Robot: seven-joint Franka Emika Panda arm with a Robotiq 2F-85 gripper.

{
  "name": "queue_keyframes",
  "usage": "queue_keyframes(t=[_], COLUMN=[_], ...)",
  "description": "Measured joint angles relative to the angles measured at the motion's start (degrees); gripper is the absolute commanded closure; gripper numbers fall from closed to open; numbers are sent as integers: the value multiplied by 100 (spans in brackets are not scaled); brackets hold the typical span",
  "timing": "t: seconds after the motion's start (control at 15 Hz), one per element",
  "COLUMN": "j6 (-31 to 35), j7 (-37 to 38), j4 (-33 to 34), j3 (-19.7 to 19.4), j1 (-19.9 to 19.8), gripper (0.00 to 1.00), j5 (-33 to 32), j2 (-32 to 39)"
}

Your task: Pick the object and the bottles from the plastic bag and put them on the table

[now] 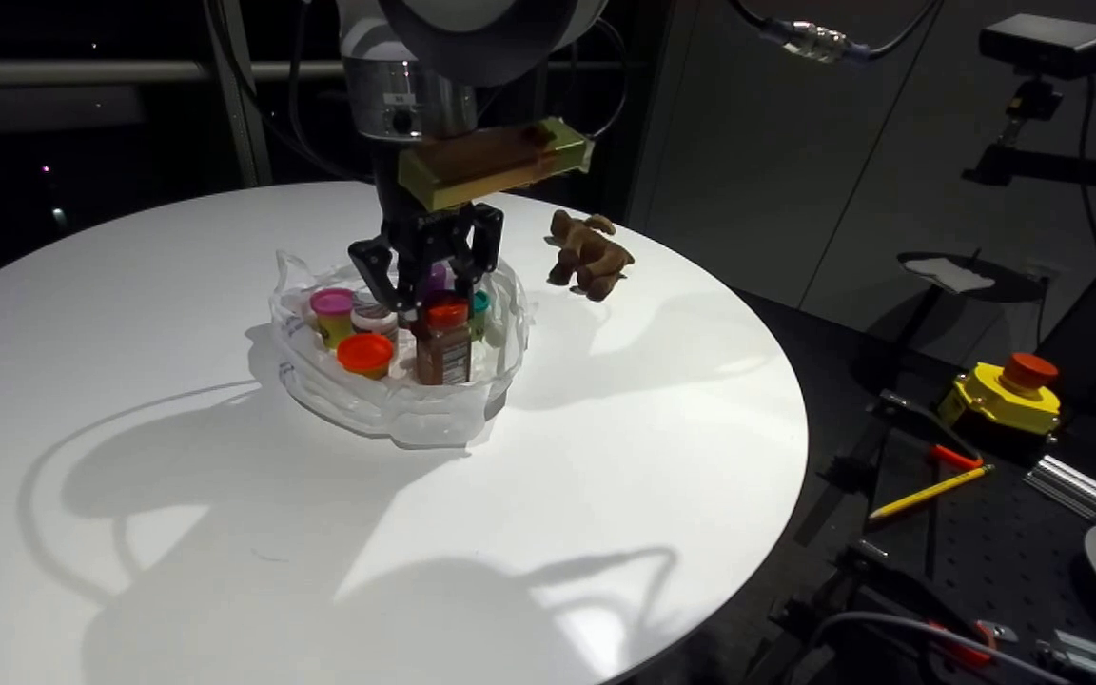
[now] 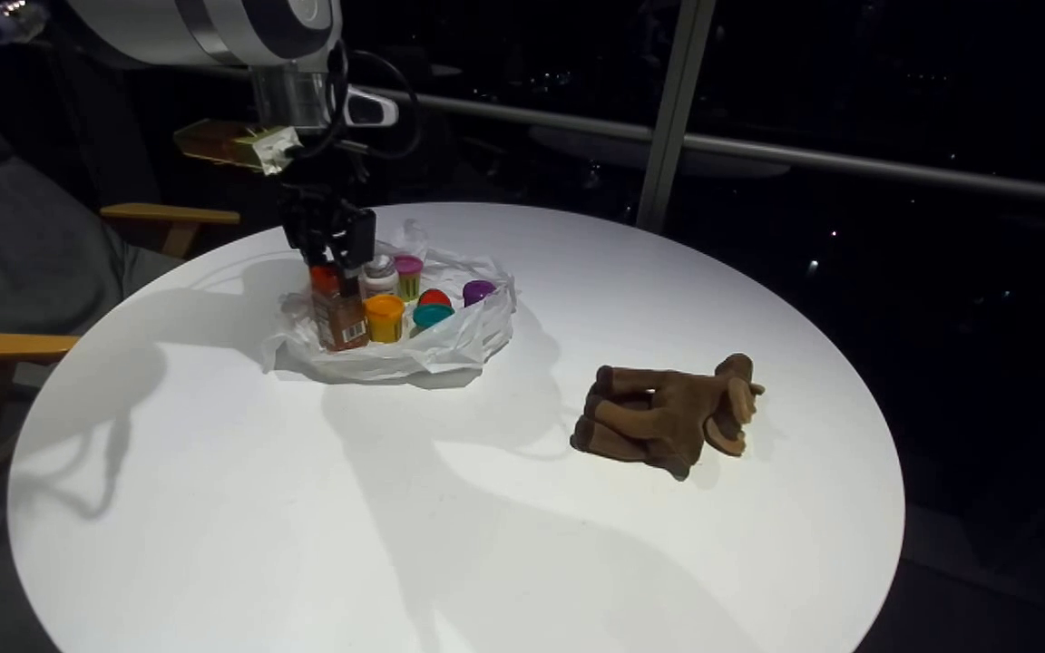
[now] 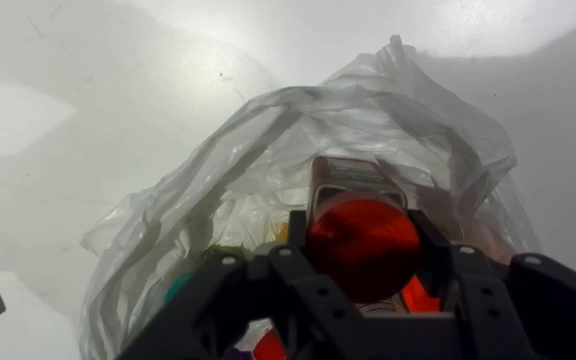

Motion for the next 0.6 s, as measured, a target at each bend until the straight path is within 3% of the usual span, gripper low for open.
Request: queue_keyframes(t=[0.4, 0.6], j6=[-200, -386], j7=[147, 119], j4=[-119, -377], j3=[-251, -385], j1=[1, -243], gripper=[74, 74], j5=[-353, -499], j2=[-732, -1290])
